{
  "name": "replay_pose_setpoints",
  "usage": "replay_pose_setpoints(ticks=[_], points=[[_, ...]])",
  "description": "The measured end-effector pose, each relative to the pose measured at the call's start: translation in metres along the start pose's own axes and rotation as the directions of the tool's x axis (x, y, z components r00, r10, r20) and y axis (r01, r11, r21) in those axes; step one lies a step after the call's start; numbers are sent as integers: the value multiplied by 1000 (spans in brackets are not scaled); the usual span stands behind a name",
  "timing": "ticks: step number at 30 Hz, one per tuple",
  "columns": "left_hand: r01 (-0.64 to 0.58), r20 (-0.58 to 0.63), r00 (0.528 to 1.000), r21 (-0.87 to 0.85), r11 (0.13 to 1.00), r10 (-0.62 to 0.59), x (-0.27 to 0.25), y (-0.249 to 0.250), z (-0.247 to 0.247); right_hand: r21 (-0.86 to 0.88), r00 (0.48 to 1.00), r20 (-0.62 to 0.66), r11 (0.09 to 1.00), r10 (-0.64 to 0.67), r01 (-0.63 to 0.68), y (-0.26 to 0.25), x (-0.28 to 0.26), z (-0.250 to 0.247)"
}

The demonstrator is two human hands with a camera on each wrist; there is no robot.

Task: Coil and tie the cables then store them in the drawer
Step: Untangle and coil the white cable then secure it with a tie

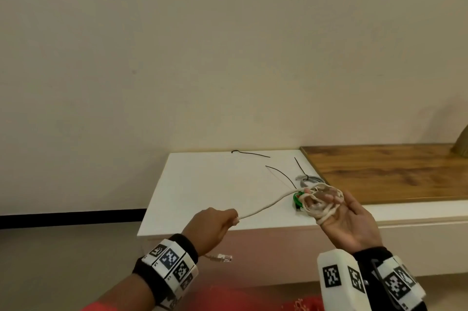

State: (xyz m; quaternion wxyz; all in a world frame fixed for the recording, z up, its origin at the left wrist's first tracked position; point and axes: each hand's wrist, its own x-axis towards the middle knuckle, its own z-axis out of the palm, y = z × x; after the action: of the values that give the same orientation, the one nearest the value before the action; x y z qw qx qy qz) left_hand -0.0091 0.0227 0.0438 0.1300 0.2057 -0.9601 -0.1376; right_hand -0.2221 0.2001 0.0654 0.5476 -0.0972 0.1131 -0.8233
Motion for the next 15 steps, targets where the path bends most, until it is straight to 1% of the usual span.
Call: replay_pose_setpoints(ticks=[1,2,3,4,6,8,9,10,12,13,14,15], points=[[-29,5,1000,95,995,29,0,4,5,-30,997,-31,997,-69,68,5,2,7],[-60,19,998,167,984,57,0,10,9,-10,992,-35,992,-124,123,9,4,17],[-71,31,997,220,973,65,0,15,12,12,975,-50,976,-215,215,15,5,24],[-66,40,998,255,965,57,-1,22,12,-14,950,-57,952,-307,307,21,5,34],[-75,50,997,314,946,63,-4,34,13,-112,915,-18,910,-402,398,31,10,42],[-169,73,986,372,913,153,-7,39,16,-268,891,-17,860,-454,434,41,16,40],[-227,134,973,430,874,187,-9,41,19,-353,870,-25,818,-492,453,46,18,39],[-270,149,963,479,835,226,-10,42,21,-441,845,-20,764,-534,472,51,19,38],[-328,161,945,472,818,286,-11,46,21,-632,787,15,604,-617,485,60,21,35],[-357,181,934,460,813,307,-11,48,19,-699,764,31,532,-644,477,63,21,33],[-381,183,925,465,799,334,-13,51,16,-737,757,45,489,-652,466,65,21,30],[-385,187,923,476,791,336,-14,54,15,-758,765,35,481,-643,439,65,20,28]])
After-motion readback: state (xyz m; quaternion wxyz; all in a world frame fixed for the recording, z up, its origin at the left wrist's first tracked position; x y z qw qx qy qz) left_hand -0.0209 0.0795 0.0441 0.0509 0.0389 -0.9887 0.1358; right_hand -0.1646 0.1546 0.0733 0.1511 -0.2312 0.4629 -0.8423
